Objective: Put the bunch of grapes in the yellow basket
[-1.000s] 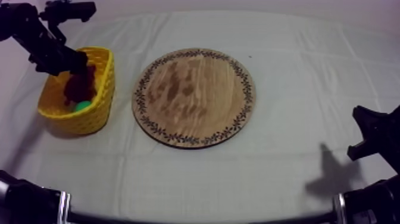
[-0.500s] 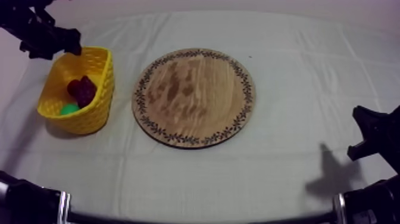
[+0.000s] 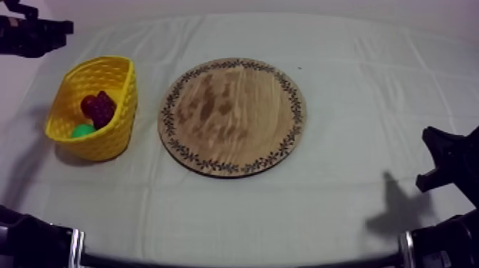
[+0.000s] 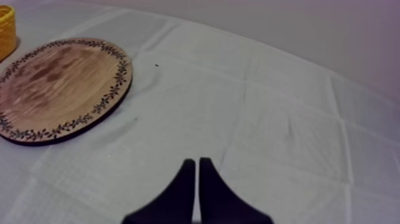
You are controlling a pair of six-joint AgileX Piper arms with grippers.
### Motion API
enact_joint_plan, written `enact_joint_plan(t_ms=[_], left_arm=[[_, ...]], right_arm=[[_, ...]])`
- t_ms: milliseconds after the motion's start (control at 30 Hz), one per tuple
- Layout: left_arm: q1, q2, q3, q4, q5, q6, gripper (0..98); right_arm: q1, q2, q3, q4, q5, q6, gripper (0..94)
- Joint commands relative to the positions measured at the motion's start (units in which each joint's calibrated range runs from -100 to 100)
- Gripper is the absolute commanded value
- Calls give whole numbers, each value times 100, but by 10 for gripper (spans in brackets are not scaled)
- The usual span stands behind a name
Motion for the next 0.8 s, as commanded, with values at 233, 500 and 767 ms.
enact_joint_plan(t_ms=[233, 500, 767], left_arm=[[-155, -2530, 1933, 207, -992, -233, 1], [-280, -4159, 3638, 457, -1553, -651, 0], [-316, -5556, 4832, 501, -1704, -828, 0]], right_arm=[[2, -1, -3, 1, 0, 0, 4], [2, -1, -3, 1, 0, -3, 4], [2, -1, -3, 1, 0, -2, 4]])
